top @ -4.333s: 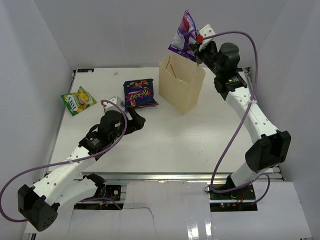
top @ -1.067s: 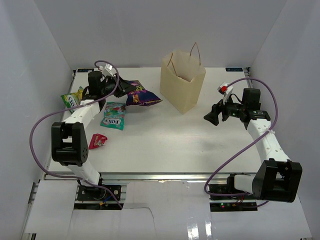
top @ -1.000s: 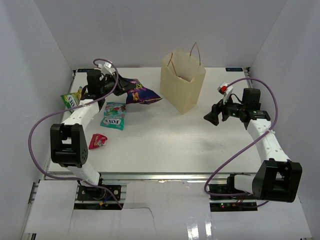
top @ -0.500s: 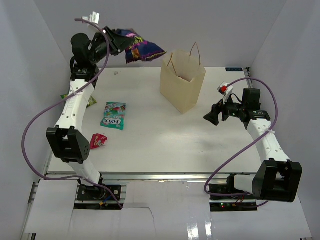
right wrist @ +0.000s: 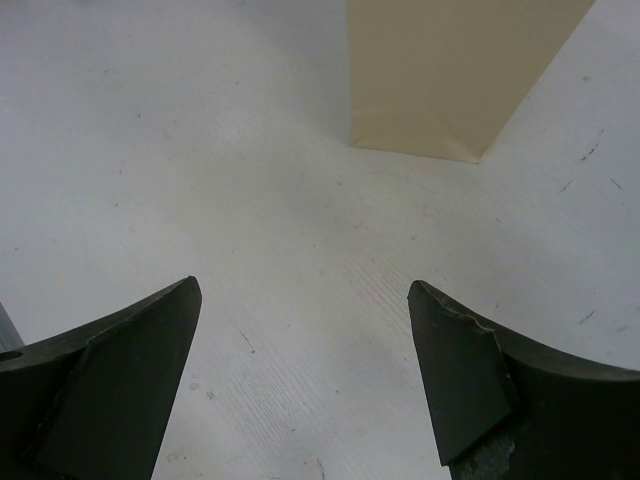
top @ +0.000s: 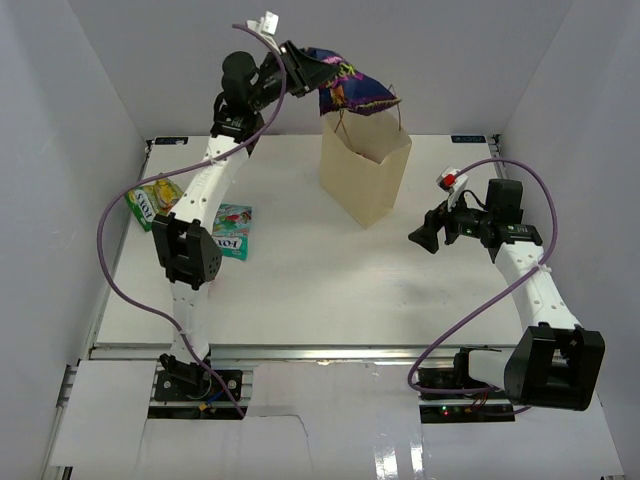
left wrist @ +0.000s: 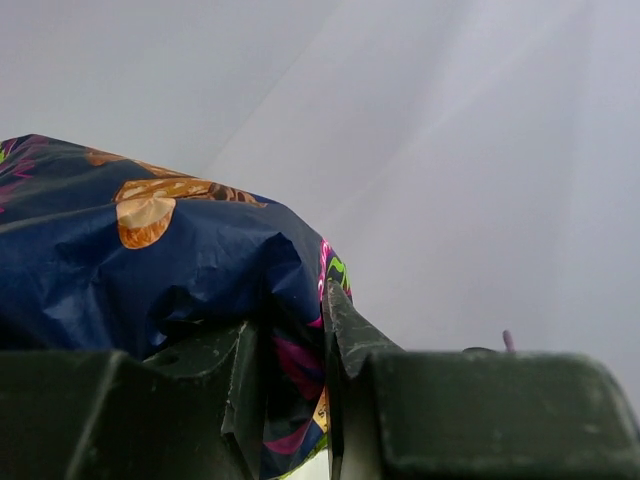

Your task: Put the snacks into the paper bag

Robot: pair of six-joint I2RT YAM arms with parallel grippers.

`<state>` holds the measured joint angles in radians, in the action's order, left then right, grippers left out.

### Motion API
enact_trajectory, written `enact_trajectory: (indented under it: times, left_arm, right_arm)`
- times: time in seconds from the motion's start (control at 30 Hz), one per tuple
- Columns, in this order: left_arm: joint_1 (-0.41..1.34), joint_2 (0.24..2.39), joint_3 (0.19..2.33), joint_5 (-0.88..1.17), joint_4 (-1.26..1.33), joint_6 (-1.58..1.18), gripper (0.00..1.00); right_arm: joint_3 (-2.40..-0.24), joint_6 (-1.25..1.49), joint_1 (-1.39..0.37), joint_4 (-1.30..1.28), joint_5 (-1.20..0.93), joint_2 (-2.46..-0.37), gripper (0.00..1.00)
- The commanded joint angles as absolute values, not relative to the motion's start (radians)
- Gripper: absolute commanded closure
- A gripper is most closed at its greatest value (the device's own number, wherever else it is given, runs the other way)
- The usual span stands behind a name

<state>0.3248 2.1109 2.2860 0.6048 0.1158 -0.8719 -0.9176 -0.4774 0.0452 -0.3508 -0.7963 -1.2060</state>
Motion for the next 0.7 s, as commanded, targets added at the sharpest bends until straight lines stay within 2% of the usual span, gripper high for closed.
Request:
enact_trajectory:
  times: [0.0,0.33,0.67]
  left_arm:
    - [0.345,2.052,2.324,0.545,0.192,-0.862,1.0]
    - [0.36,2.034,2.286,0.554,0.118,-0.835,1.0]
    - [0.383,2.017,2.278,0.542,0.017,-0.672,1.0]
  right_arm:
    - [-0.9,-0.469,0.052,-0.348,-0.825,-1.174,0.1]
    - [-0.876,-0.459,0.054,-0.334,-0.838,-1.173,0.11]
    - [-0.873,-0.454,0.054,-0.328,-0.841,-1.177,0.11]
